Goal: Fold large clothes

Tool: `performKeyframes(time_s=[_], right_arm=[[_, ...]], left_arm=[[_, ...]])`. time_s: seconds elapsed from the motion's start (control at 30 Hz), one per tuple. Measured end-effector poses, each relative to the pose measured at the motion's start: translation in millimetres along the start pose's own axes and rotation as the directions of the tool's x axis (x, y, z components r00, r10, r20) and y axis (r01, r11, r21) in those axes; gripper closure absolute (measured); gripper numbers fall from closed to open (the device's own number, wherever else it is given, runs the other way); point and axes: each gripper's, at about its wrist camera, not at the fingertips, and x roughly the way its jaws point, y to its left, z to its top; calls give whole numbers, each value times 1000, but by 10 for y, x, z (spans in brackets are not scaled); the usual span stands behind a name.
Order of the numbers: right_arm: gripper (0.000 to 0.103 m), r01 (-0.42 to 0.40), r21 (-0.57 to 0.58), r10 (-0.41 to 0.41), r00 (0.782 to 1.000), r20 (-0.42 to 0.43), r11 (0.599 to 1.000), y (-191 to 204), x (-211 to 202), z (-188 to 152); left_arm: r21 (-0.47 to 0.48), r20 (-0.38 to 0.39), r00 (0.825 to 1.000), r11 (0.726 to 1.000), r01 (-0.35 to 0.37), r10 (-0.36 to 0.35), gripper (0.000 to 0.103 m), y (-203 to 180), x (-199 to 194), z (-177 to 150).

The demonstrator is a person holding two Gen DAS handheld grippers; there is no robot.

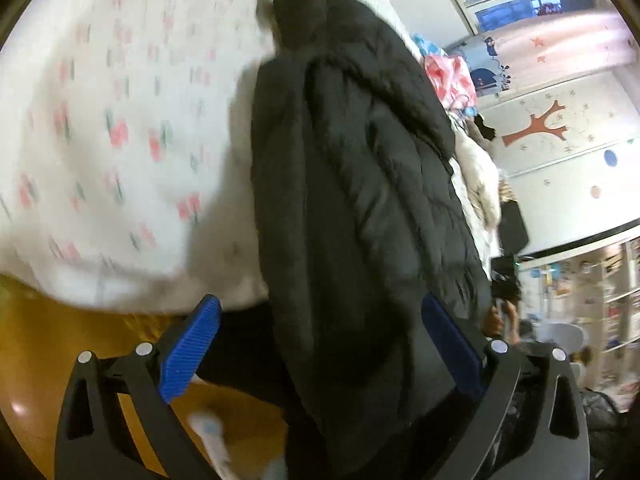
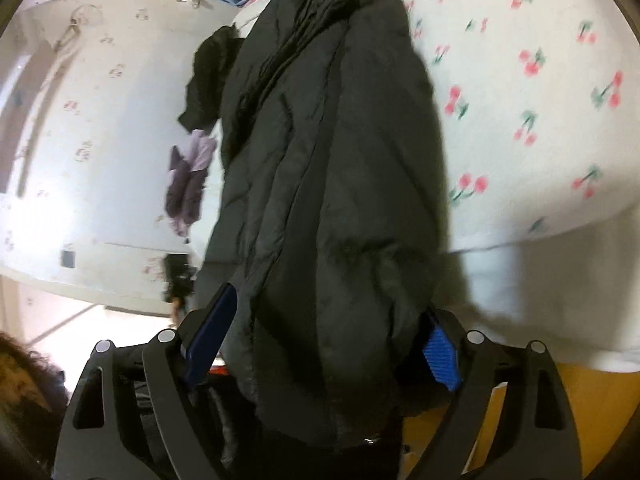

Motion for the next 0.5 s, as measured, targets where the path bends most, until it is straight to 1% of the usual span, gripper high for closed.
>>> performKeyframes(time_s=[0.07,0.13,0.23,0.27,0.3,0.33,0.37,0.4,0.43,0.47,0.5], right_arm=[[21,-34,4,34,999,1,999,-16,20,-7],[21,-48,11,48,999,0,999,-41,43,-16],[21,-77,-1,77,997,10,997,-23,127,-43],[21,-83,-9,83,996,19,997,-25,139,-76],[26,-89,-18,89,996,27,996,-15,130,-93],[42,-95,-33,96,995,41,995,-2,126,-111],[52,-87,-43,89,995,52,995,40,264,-77],[69,-76,-56,79,995,62,996,57,282,-102],[81,-76,-66,81,994,71,995,88,317,-127],[85,-77,-80,83,993,79,994,117,306,-151],[88,-81,-103,90,993,81,991,172,294,-175]], left_arm=[[-36,-22,998,998,60,-61,7,66,124,-92],[-47,-19,996,995,85,-86,7,54,202,-133],[-11,-12,997,997,78,-78,7,-66,250,-154],[23,-12,998,998,58,-58,7,-147,262,-174],[45,-19,999,998,49,-48,7,-229,286,-181],[73,-32,999,996,45,-43,8,-311,318,-207],[97,-31,999,994,39,-36,14,-364,320,-186],[121,-27,999,992,34,-31,26,-419,332,-198],[157,-18,999,987,35,-33,35,-508,326,-212],[179,-9,1000,983,31,-30,49,-567,311,-208],[195,3,1000,981,22,-23,57,-605,280,-214]])
